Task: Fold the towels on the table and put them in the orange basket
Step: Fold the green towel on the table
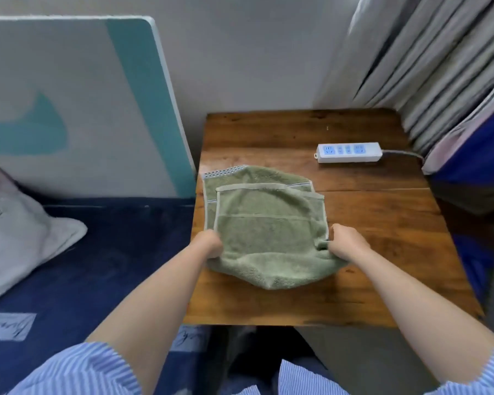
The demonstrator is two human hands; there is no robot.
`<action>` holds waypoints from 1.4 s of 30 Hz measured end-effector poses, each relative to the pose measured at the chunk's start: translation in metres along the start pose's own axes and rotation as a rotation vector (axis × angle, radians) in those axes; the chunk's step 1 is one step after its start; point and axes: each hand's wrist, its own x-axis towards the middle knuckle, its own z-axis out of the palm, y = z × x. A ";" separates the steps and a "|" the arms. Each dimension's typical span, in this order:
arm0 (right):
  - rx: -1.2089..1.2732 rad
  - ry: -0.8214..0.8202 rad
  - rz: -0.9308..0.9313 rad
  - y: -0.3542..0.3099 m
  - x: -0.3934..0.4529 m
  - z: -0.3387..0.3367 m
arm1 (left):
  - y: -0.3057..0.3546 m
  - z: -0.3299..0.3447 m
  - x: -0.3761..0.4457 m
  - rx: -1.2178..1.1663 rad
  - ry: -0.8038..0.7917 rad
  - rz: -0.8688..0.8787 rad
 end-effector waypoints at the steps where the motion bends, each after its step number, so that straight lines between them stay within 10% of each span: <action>1: -0.037 -0.033 0.009 0.006 -0.003 0.013 | -0.001 0.007 0.000 0.049 -0.019 0.002; 6: -0.158 -0.223 0.010 0.027 -0.005 0.047 | -0.013 0.054 -0.007 0.447 -0.258 0.005; 13: -0.301 -0.478 0.059 0.036 0.004 0.055 | -0.029 0.092 0.004 0.421 -0.535 -0.080; 23: 0.023 0.251 -0.219 -0.007 0.095 0.012 | 0.006 0.024 0.077 0.068 0.228 -0.013; 36: -0.121 0.132 -0.394 -0.021 0.145 -0.014 | 0.038 -0.002 0.156 0.158 0.432 0.231; 42: 0.168 0.106 -0.646 -0.044 0.139 -0.061 | 0.012 -0.037 0.129 -0.240 0.475 0.577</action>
